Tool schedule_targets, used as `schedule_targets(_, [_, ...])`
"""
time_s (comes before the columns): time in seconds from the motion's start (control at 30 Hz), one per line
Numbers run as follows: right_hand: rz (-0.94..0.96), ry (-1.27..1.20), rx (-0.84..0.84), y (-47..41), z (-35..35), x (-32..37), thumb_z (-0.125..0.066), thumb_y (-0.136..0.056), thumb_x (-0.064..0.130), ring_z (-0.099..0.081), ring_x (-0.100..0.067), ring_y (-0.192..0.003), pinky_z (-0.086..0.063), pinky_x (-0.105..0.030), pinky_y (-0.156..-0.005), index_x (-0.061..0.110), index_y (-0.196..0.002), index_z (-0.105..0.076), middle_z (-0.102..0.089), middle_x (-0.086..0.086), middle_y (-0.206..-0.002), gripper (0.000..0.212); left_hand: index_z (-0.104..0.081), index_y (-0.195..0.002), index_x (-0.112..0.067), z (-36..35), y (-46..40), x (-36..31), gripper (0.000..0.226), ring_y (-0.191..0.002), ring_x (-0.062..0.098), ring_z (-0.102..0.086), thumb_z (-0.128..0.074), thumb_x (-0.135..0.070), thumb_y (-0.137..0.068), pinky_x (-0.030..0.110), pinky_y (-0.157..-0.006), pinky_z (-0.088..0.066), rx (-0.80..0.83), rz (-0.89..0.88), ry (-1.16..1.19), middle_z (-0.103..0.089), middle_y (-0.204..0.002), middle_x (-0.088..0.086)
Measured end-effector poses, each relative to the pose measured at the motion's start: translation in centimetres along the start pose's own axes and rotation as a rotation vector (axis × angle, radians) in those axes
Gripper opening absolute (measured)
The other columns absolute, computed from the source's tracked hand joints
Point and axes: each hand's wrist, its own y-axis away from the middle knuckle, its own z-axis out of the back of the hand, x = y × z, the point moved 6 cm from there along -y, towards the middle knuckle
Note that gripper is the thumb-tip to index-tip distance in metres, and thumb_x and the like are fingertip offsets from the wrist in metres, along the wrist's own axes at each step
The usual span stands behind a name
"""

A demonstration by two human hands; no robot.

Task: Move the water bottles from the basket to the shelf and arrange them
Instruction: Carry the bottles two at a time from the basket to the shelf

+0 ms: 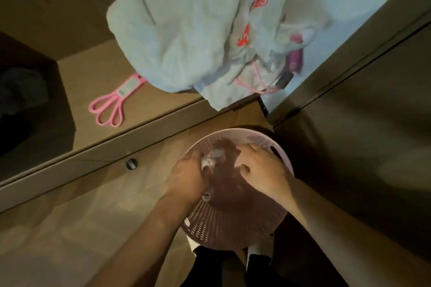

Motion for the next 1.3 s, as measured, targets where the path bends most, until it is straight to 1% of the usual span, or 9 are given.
schedule_targets(0.3, [0.107, 0.067, 0.076, -14.8, -21.3, -3.5, -0.058, -0.093, 0.021, -0.056, -0.027, -0.118, -0.047, -0.037, -0.093, 0.028, -0.138, -0.045, -0.048, -0.006, -0.135, 0.048, -0.037, -0.143, -0.014, -19.2, -12.1, 8.7, 0.046, -0.119, 0.032, -0.053, -0.046, -0.027, -0.1, 0.037, -0.091, -0.046, 0.121, 0.143, -0.172, -0.049, -0.134, 0.015])
schedule_targets(0.47, [0.143, 0.159, 0.069, -17.7, -23.3, -3.7, -0.053, -0.095, 0.024, -0.063, -0.033, -0.105, -0.049, -0.036, -0.083, 0.023, -0.132, -0.046, -0.054, -0.011, -0.127, 0.039, -0.036, -0.139, -0.018, -21.3, -14.4, 9.8, 0.04, -0.114, 0.035, -0.057, -0.041, -0.018, -0.099, 0.041, -0.089, -0.048, 0.099, 0.155, -0.217, -0.06, -0.124, 0.016])
schedule_targets(0.6, [0.132, 0.153, 0.044, -15.8, -22.2, -4.5, -0.059, -0.088, 0.026, -0.068, -0.035, -0.091, -0.052, -0.04, -0.077, 0.019, -0.119, -0.048, -0.066, -0.012, -0.105, 0.034, -0.039, -0.136, -0.018, -18.5, -13.1, 9.1, 0.039, -0.102, 0.033, -0.064, -0.047, -0.025, -0.098, 0.04, -0.085, -0.049, 0.062, 0.11, -0.15, -0.068, -0.109, 0.012])
schedule_targets(0.7, [0.064, 0.04, 0.024, -12.7, -18.5, -4.7, -0.071, -0.081, 0.02, -0.069, -0.033, -0.089, -0.052, -0.036, -0.078, 0.013, -0.118, -0.057, -0.07, -0.015, -0.098, 0.04, -0.039, -0.134, -0.02, -13.8, -9.9, 6.6, 0.042, -0.094, 0.029, -0.066, -0.052, -0.035, -0.097, 0.038, -0.079, -0.052, -0.015, 0.059, -0.116, -0.069, -0.098, 0.007])
schedule_targets(0.8, [0.08, 0.002, -0.017, -8.4, -12.6, -4.0, -0.081, -0.069, 0.018, -0.069, -0.032, -0.075, -0.05, -0.029, -0.068, 0.012, -0.101, -0.062, -0.07, -0.013, -0.084, 0.037, -0.042, -0.126, -0.02, -7.9, -5.9, 3.3, 0.039, -0.09, 0.03, -0.067, -0.054, -0.039, -0.095, 0.037, -0.076, -0.052, -0.079, -0.009, -0.095, -0.07, -0.095, 0.007])
schedule_targets(0.9, [0.098, 0.048, 0.011, -3.3, -4.7, -2.2, -0.071, -0.081, 0.032, -0.067, -0.022, -0.084, -0.053, -0.029, -0.072, 0.019, -0.11, -0.057, -0.067, -0.004, -0.095, 0.034, -0.043, -0.122, -0.015, -1.4, -1.2, -0.8, 0.038, -0.092, 0.035, -0.065, -0.051, -0.041, -0.095, 0.04, -0.076, -0.052, -0.118, -0.079, -0.077, -0.069, -0.097, 0.013])
schedule_targets(1.03, [0.093, -0.041, -0.038, 4.8, 8.6, 1.5, -0.066, -0.088, 0.036, -0.062, -0.012, -0.091, -0.042, -0.019, -0.074, 0.024, -0.117, -0.056, -0.064, 0.007, -0.101, 0.034, -0.047, -0.117, -0.012, 8.6, 6.2, -7.3, 0.037, -0.09, 0.038, -0.064, -0.049, -0.043, -0.096, 0.035, -0.066, -0.037, -0.219, -0.205, -0.139, -0.068, -0.098, 0.014])
schedule_targets(1.2, [0.101, -0.138, -0.129, 14.7, 22.5, 6.8, -0.071, -0.081, 0.031, -0.058, -0.019, -0.072, -0.034, -0.023, -0.059, 0.021, -0.094, -0.052, -0.058, 0.005, -0.081, 0.025, -0.059, -0.099, -0.009, 20.2, 16.8, -13.9, 0.033, -0.072, 0.037, -0.063, -0.067, -0.037, -0.082, 0.032, -0.055, -0.039, -0.447, -0.293, -0.079, -0.065, -0.076, 0.012])
schedule_targets(1.3, [0.136, -0.159, -0.21, 19.4, 29.6, 9.9, -0.07, -0.077, 0.035, -0.055, -0.021, -0.066, -0.038, -0.028, -0.056, 0.022, -0.088, -0.052, -0.054, 0.006, -0.071, 0.025, -0.063, -0.098, -0.011, 25.4, 22.9, -16.0, 0.032, -0.07, 0.036, -0.063, -0.074, -0.032, -0.076, 0.03, -0.055, -0.038, -0.6, -0.271, 0.01, -0.066, -0.076, 0.011])
